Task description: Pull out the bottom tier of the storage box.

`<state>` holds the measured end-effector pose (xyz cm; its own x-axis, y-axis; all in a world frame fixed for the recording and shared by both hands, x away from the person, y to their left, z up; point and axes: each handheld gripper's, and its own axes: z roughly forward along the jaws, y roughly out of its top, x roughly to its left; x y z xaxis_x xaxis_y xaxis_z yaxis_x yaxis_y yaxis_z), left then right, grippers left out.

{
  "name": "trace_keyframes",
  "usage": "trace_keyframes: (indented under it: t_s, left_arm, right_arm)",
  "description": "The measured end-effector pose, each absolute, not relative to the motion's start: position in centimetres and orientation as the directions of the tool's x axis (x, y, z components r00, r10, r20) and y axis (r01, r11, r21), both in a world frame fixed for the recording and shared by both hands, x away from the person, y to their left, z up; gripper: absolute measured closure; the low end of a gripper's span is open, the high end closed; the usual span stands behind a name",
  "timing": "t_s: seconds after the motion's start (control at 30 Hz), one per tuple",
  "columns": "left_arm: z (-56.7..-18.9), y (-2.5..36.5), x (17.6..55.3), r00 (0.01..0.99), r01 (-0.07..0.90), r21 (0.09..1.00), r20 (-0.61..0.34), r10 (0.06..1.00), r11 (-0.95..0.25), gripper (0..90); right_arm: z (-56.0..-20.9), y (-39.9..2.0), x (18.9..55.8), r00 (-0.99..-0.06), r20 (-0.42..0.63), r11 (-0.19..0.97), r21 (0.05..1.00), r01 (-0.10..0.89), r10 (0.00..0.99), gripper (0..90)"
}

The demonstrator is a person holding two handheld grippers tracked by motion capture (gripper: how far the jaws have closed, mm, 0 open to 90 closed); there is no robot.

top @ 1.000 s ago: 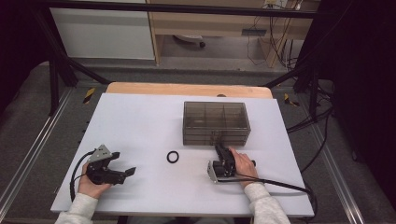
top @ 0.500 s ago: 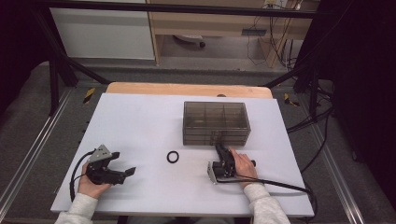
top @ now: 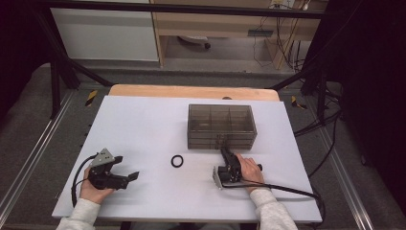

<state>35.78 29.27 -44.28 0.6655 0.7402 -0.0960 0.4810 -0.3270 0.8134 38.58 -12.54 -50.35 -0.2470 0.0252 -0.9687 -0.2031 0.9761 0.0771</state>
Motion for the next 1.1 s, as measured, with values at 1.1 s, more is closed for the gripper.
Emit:
trace_keyframes:
  t_s: [1.1]
  left_arm:
    - [-44.3,29.25,35.83,0.667,0.481,0.812,-0.096,0.738,-0.329,4.4]
  right_arm:
    - [-49.6,-12.62,38.59,-0.286,-0.956,0.973,0.125,-0.193,0.066,66.0]
